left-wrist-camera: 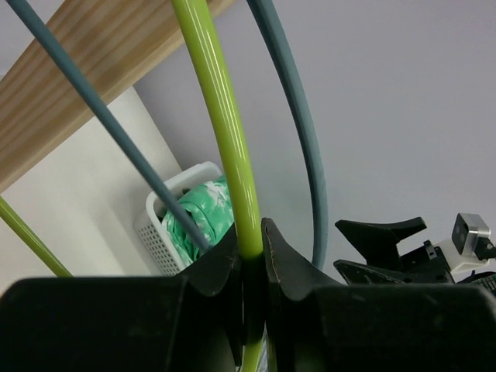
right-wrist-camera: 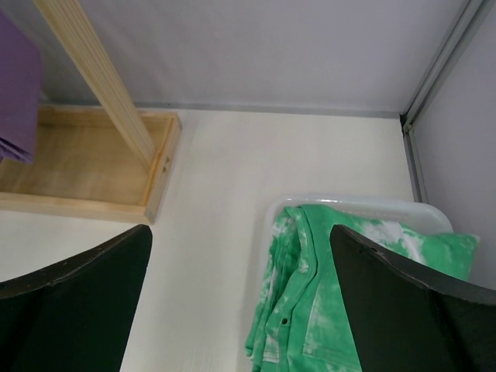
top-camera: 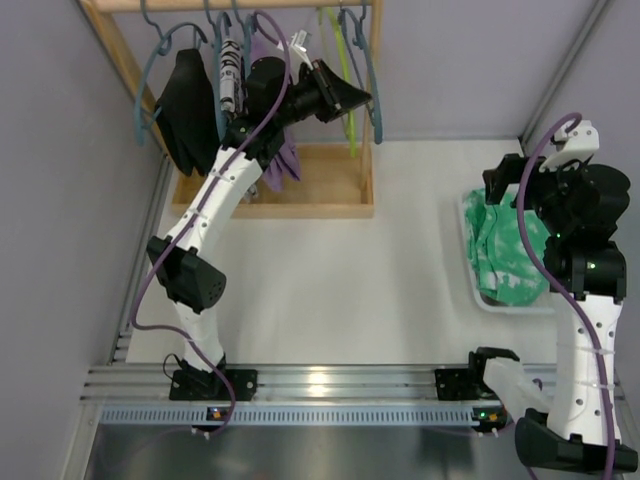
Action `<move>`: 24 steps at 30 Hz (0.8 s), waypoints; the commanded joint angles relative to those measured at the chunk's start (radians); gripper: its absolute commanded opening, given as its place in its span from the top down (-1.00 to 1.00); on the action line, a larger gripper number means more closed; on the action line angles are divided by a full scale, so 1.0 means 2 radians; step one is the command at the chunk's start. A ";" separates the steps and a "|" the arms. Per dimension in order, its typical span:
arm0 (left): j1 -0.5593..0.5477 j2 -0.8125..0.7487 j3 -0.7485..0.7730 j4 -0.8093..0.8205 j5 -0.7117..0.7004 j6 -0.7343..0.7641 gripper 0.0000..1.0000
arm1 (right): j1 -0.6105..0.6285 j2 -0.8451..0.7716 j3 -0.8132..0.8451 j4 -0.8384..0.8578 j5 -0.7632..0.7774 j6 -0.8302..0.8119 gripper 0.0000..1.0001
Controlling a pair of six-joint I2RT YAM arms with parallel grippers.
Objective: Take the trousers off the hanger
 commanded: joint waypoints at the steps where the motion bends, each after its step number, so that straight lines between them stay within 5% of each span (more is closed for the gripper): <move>1: -0.007 0.003 0.019 0.033 0.000 0.009 1.00 | -0.004 -0.013 0.002 0.006 -0.001 -0.001 -0.99; 16: -0.002 -0.101 -0.107 0.030 -0.051 0.072 -0.32 | -0.005 -0.021 -0.006 0.013 0.003 -0.001 -0.99; 18: 0.001 -0.112 -0.120 0.021 -0.058 0.081 -0.67 | -0.005 -0.026 -0.011 0.015 0.003 -0.001 -0.99; 24: 0.013 -0.162 -0.193 0.010 -0.069 0.101 -0.98 | -0.005 -0.032 -0.023 0.019 0.006 -0.001 -0.99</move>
